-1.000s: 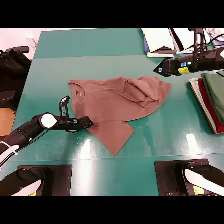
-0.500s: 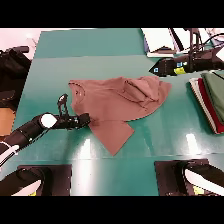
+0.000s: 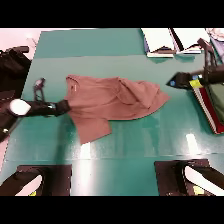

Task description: Fold the shirts.

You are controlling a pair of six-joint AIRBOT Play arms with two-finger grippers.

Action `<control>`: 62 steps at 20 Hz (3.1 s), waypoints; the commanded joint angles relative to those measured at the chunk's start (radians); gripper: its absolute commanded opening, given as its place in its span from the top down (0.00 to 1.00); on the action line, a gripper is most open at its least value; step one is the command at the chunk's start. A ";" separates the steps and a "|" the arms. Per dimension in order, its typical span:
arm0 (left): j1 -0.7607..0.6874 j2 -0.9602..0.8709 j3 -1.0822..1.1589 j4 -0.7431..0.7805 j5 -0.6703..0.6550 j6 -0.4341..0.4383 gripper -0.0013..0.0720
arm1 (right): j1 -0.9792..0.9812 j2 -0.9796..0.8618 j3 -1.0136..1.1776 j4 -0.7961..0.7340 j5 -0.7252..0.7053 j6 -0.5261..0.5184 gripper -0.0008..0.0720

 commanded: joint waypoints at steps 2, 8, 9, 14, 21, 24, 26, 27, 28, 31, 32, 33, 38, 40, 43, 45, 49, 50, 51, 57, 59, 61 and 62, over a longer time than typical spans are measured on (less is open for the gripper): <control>0.122 0.038 0.073 0.088 -0.119 0.066 0.95 | -0.201 0.014 -0.232 0.008 0.008 -0.008 0.29; 0.120 0.035 0.073 0.068 -0.121 0.066 0.95 | -0.151 -0.150 -0.382 0.126 -0.072 -0.054 0.25; 0.120 0.035 0.073 0.067 -0.124 0.066 0.95 | -0.122 -0.175 -0.386 0.143 -0.101 -0.055 0.25; 0.120 0.035 0.073 0.049 -0.133 0.066 0.95 | 0.039 -0.269 -0.378 0.222 -0.277 -0.055 0.26; 0.120 0.037 0.074 0.035 -0.146 0.066 0.95 | 0.182 -0.287 -0.280 0.177 -0.420 -0.058 0.97; 0.120 0.068 0.087 0.033 -0.144 0.066 0.95 | 0.194 -0.264 -0.211 0.118 -0.355 -0.059 0.97; 0.120 0.133 0.163 0.042 -0.152 0.066 0.95 | 0.189 -0.186 -0.128 0.062 -0.319 -0.059 0.97; 0.120 0.167 0.223 0.042 -0.152 0.067 0.95 | 0.178 -0.134 -0.075 0.042 -0.305 -0.059 0.97; 0.120 0.202 0.306 0.042 -0.152 0.067 0.95 | 0.161 -0.071 -0.009 0.032 -0.294 -0.059 0.97; 0.120 0.274 0.607 0.044 -0.153 0.092 0.95 | 0.085 0.107 0.217 0.034 -0.279 -0.059 0.97; 0.120 0.286 0.724 0.045 -0.154 0.092 0.95 | 0.053 0.158 0.303 0.033 -0.270 -0.059 0.97; 0.120 0.290 0.834 0.045 -0.156 0.092 0.95 | 0.019 0.203 0.388 0.032 -0.253 -0.059 0.97; 0.120 0.290 1.276 0.046 -0.143 0.092 0.95 | -0.188 0.340 0.661 0.026 -0.159 -0.059 0.97; 0.120 0.290 1.351 0.054 -0.122 0.092 0.95 | -0.285 0.347 0.745 0.026 -0.103 -0.059 0.97; 0.120 0.278 1.331 0.078 -0.130 0.092 0.95 | -0.363 0.305 0.860 0.037 -0.031 -0.058 0.97; 0.120 0.237 1.263 0.079 -0.194 0.092 0.95 | -0.337 0.243 0.909 0.037 0.015 -0.055 0.97; 0.120 0.062 1.096 0.052 -0.353 0.093 0.95 | -0.166 0.079 0.852 0.023 0.134 -0.034 0.97; 0.120 0.005 1.051 0.034 -0.379 0.093 0.95 | -0.119 0.039 0.801 0.002 0.140 -0.024 0.97; 0.119 -0.053 1.003 0.016 -0.393 0.100 0.95 | -0.069 -0.004 0.740 -0.054 0.140 -0.014 0.97; 0.087 -0.452 0.770 -0.023 -0.344 0.217 0.95 | 0.092 -0.300 0.443 -0.259 0.087 0.014 0.97; 0.082 -0.564 0.772 -0.044 -0.266 0.245 0.95 | 0.093 -0.402 0.445 -0.254 0.029 0.021 0.97; 0.082 -0.615 0.773 -0.053 -0.152 0.246 0.95 | 0.085 -0.491 0.511 -0.252 -0.003 0.027 0.97; 0.085 -0.621 0.774 -0.049 -0.109 0.246 0.95 | 0.084 -0.529 0.561 -0.251 -0.004 0.032 0.97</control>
